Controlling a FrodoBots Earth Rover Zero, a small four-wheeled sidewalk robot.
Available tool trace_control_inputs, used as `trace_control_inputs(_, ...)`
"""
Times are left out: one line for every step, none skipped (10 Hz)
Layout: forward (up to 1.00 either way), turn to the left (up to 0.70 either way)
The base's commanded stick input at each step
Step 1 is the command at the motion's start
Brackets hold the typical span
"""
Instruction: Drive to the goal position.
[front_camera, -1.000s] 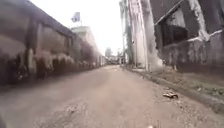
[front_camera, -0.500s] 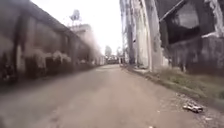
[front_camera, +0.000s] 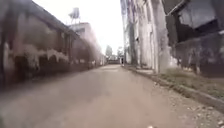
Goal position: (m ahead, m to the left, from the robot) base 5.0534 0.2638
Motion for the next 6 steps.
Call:
trace_control_inputs(1.0,0.0)
trace_control_inputs(1.0,0.0)
trace_control_inputs(1.0,0.0)
trace_control_inputs(1.0,0.0)
trace_control_inputs(1.0,0.0)
trace_control_inputs(1.0,0.0)
